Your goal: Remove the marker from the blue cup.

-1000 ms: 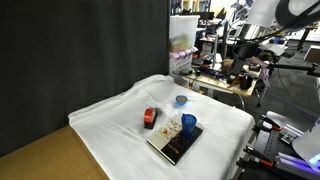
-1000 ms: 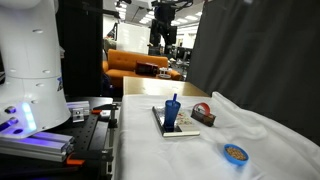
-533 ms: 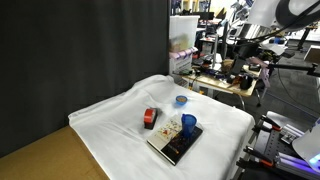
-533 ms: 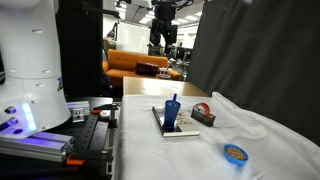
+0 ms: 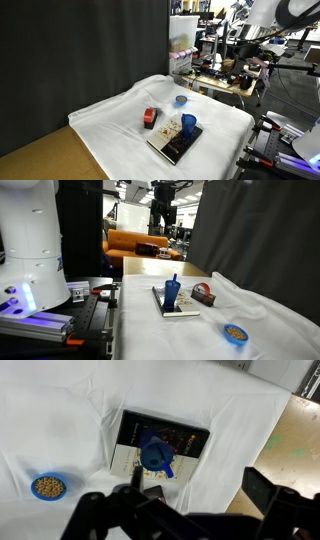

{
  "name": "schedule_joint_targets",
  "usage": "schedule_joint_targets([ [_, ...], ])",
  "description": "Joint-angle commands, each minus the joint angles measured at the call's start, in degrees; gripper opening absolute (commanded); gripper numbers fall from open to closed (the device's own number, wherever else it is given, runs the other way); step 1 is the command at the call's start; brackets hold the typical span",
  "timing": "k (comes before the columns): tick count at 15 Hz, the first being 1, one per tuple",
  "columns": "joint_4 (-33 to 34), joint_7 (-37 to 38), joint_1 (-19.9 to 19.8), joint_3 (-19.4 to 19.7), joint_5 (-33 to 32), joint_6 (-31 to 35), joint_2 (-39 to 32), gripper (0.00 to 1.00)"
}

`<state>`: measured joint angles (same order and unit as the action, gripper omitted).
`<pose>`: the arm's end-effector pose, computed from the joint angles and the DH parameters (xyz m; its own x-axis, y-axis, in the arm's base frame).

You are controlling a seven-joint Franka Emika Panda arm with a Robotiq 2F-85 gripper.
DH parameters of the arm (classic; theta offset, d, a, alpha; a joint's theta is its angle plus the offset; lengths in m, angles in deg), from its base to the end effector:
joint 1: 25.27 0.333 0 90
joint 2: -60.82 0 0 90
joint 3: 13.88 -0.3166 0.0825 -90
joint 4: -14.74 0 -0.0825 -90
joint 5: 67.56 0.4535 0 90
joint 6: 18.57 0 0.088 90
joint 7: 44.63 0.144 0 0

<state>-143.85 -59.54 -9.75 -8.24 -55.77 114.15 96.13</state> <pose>0.4103 0.0888 0.3319 0.9370 0.2896 0.1950 0.3247 -0.9282 -0.1818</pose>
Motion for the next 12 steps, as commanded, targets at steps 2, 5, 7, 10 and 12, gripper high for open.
schedule_joint_targets([
  [2, 0.2, -5.73, 0.34, -0.18, 0.75, 0.45, -4.23, 1.0],
  [5, 0.58, -9.45, 1.86, -0.44, 1.62, 0.93, -8.34, 1.0],
  [7, 1.34, -11.6, 2.53, -0.72, 1.83, 1.28, -11.36, 1.0],
  [10, 2.72, -14.06, 2.75, -1.36, 1.72, 2.18, -15.36, 1.0],
  [12, 3.72, -15.26, 2.34, -1.7, 1.98, 3.21, -17.58, 1.0],
])
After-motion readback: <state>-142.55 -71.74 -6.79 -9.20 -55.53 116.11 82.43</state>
